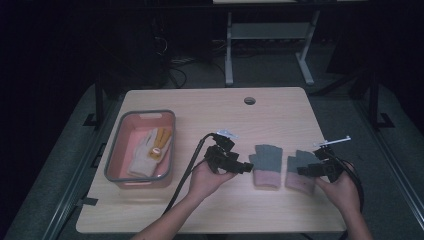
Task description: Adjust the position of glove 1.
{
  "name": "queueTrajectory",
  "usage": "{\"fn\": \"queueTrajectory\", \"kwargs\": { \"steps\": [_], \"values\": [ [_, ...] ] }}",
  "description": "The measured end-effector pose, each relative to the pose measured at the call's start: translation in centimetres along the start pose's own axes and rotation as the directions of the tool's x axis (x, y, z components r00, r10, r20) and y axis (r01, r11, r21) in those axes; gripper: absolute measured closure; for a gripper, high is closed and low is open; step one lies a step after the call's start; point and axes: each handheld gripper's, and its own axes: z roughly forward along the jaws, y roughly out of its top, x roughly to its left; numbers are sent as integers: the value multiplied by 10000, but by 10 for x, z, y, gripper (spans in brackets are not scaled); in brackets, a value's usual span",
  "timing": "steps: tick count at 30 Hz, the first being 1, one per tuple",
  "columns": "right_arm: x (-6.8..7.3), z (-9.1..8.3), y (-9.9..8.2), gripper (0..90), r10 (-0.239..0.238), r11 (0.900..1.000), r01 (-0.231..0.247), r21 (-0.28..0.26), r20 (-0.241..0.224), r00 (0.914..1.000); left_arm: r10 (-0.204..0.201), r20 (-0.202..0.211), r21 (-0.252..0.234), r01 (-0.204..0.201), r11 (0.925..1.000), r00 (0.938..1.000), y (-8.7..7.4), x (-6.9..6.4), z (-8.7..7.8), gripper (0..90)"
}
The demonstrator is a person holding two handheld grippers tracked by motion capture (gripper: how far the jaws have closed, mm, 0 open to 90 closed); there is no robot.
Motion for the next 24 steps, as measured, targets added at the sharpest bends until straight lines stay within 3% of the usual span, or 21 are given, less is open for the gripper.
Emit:
{"fn": "queueTrajectory", "kwargs": {
  "steps": [10,13,24],
  "values": [
    [4,10,-5,468,-477,9981,458,417,471,9977,34,115,-141,-32,9999,9999,0,-3,3,299],
    [6,12,-3,464,-324,9976,289,625,557,9979,112,125,-58,-111,9999,9999,-1,-4,6,298],
    [11,14,-5,531,-344,9986,311,419,801,9962,-15,330,-21,16,10000,9995,-6,-5,17,299]
  ]
}}
